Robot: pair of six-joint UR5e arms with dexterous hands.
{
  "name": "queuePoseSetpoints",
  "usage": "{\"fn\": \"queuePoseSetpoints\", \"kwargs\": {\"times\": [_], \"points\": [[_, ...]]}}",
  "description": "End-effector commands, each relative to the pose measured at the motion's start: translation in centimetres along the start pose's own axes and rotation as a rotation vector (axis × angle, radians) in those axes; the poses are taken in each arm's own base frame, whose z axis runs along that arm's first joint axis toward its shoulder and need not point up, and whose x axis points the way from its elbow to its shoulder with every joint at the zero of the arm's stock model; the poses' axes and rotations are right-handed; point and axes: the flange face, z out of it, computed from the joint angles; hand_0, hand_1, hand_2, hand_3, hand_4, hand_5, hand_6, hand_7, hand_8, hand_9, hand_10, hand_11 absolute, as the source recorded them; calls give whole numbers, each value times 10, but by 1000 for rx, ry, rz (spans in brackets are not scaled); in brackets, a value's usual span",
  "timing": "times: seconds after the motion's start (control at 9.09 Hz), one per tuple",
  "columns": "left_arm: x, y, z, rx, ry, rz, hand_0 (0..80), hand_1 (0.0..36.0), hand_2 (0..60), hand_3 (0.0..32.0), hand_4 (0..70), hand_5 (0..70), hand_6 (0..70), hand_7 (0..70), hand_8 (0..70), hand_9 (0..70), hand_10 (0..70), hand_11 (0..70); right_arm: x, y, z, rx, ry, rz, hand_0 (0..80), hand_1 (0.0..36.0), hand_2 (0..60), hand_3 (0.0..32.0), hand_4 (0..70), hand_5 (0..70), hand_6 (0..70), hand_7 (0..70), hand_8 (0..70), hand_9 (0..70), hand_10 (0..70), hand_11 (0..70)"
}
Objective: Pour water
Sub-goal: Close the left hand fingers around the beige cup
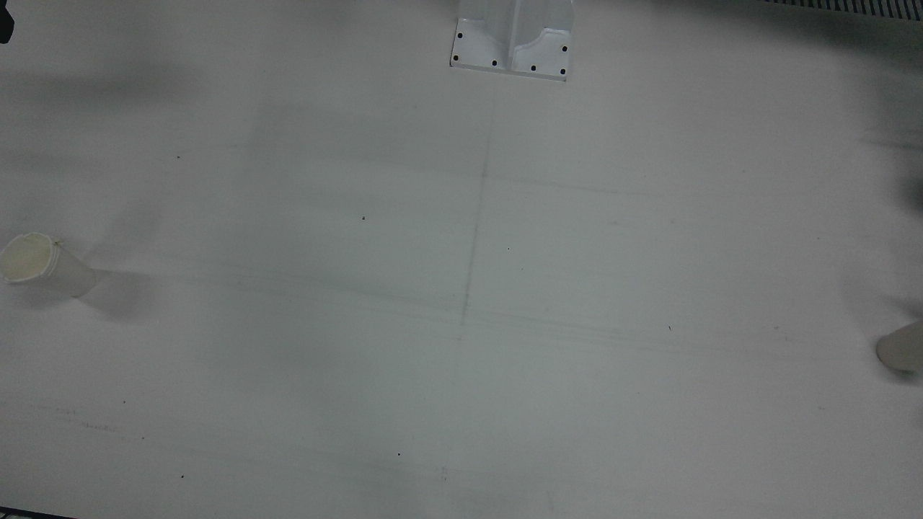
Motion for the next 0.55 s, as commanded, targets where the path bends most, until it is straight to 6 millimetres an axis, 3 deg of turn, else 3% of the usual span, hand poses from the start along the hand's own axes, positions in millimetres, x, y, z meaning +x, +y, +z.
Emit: {"fn": "queuePoseSetpoints", "kwargs": {"times": [0.0,0.33,0.44], "points": [[-27,16,29,-17,-3,-15,440,39,8,82,164,0,14,105,0,7,7,20,0,0,0,-1,0,0,463,118,114,0,55,564,74,137,33,38,28,52],[-21,21,44,-18,22,-23,457,48,5,76,179,0,22,115,0,9,6,19,0,-2,-1,4,0,-1,460,114,104,0,51,565,71,136,31,36,27,51],[-20,18,42,1,38,-35,471,68,0,36,179,19,29,125,0,11,12,30,0,-2,-1,4,0,-1,460,113,103,0,51,557,70,136,29,34,27,51]]}}
